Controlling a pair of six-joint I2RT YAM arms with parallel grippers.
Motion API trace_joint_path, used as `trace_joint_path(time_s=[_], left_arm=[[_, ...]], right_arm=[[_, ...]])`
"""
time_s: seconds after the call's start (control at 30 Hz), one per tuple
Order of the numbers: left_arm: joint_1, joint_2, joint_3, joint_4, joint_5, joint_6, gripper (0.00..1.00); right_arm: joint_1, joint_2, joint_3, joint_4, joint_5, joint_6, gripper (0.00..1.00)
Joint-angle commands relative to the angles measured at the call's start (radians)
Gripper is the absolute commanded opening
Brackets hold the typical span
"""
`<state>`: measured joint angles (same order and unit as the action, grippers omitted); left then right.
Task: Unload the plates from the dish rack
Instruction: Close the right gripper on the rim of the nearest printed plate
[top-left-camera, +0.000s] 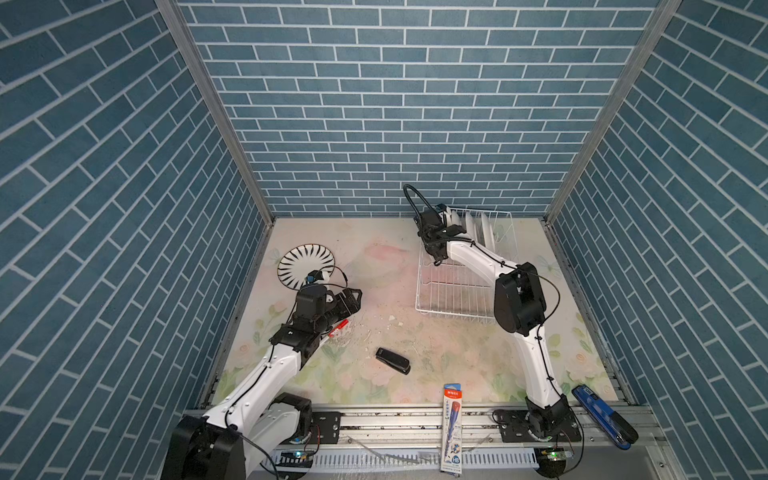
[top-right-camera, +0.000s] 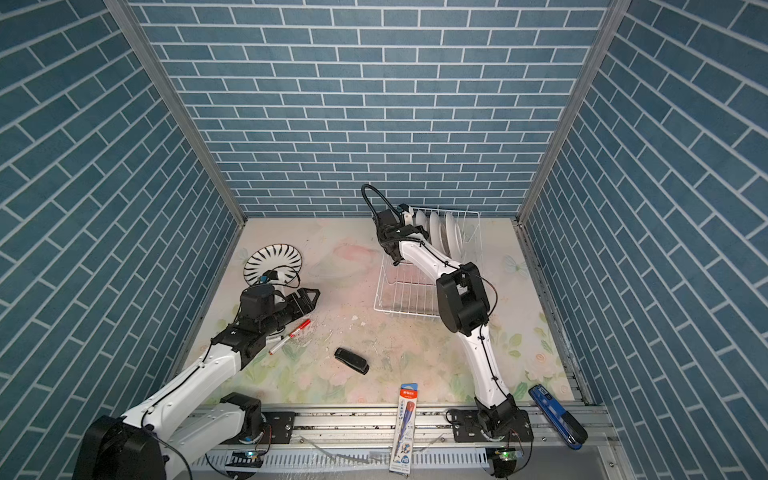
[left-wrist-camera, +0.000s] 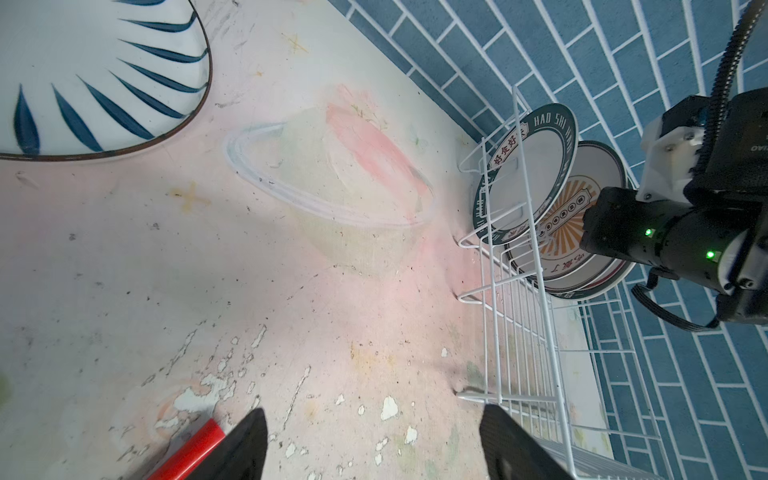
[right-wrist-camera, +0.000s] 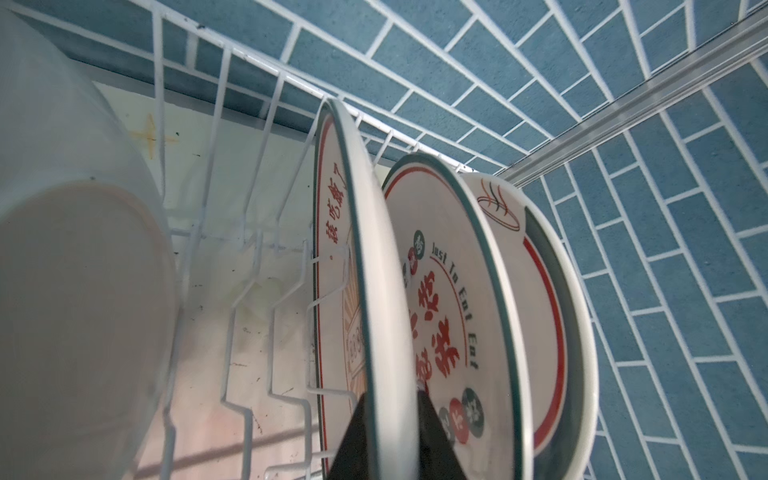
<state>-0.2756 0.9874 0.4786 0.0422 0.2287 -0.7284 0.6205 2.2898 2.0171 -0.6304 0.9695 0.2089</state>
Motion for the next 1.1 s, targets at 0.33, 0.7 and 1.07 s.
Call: trace_joint_path(time_s=[0.33,0.7,1.07], left_arm=[[-0.007,-0.008,0.001,0.012,0.003,0.004,0.82],[-0.007,-0.014,0.002,0.002,0.000,0.008,0.82],[-0.007,-0.009,0.003,0.006,0.000,0.009,0.82]], right_arm=[[0.002,0.051,0.016,0.018,0.097,-0.025,0.17],[0.005,0.060,0.003,0.058,0.140,-0.062,0.14],[0.007,0.053,-0.017,0.084,0.146,-0.086,0.01]])
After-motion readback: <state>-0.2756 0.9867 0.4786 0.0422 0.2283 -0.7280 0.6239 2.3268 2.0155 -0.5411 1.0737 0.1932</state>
